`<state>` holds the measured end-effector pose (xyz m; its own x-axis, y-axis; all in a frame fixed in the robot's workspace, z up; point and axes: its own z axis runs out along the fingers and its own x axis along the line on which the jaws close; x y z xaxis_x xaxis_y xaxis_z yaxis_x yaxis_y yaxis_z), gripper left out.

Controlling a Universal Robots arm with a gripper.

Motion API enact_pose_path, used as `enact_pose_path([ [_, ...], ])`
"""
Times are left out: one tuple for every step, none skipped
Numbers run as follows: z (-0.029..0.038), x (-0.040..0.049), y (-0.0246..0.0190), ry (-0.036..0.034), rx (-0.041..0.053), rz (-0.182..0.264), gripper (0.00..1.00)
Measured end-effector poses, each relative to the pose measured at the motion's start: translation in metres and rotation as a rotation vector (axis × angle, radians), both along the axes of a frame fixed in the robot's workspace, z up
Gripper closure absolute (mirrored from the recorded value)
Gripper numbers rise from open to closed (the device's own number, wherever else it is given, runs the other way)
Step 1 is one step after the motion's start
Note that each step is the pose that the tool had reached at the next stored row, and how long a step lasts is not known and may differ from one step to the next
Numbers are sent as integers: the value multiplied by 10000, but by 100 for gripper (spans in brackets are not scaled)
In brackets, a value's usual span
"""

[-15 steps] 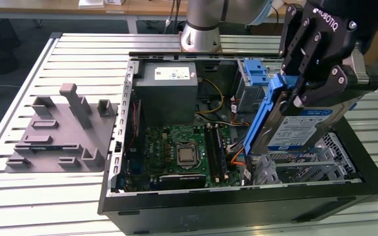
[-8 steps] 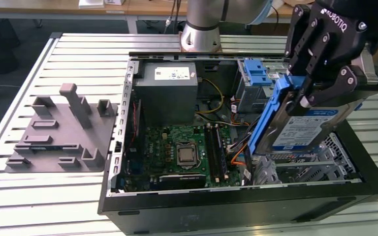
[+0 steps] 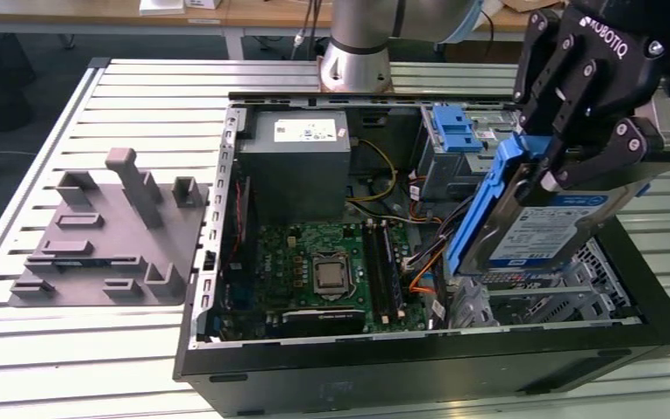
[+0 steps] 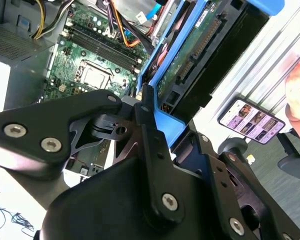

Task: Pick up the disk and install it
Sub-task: 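Insert the disk into the insertion slot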

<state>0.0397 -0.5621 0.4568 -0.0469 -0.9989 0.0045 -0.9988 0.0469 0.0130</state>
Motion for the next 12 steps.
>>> enact_pose_path([
  [0,14,0,0,-1,-1,64],
  [0,31,0,0,-2,-1,64],
  [0,50,0,0,0,-1,64],
  [0,68,0,0,-1,0,64],
  [-1,82,0,0,0,1,64],
  [-1,91,1,0,0,0,64],
  [-3,100,0,0,-1,0,64],
  [-4,107,-3,0,0,3,64],
  [-6,110,-6,0,-1,25,64],
  [-8,112,-7,0,0,64,64],
  [-9,114,-9,0,0,108,64],
  [-12,117,-11,0,0,148,64],
])
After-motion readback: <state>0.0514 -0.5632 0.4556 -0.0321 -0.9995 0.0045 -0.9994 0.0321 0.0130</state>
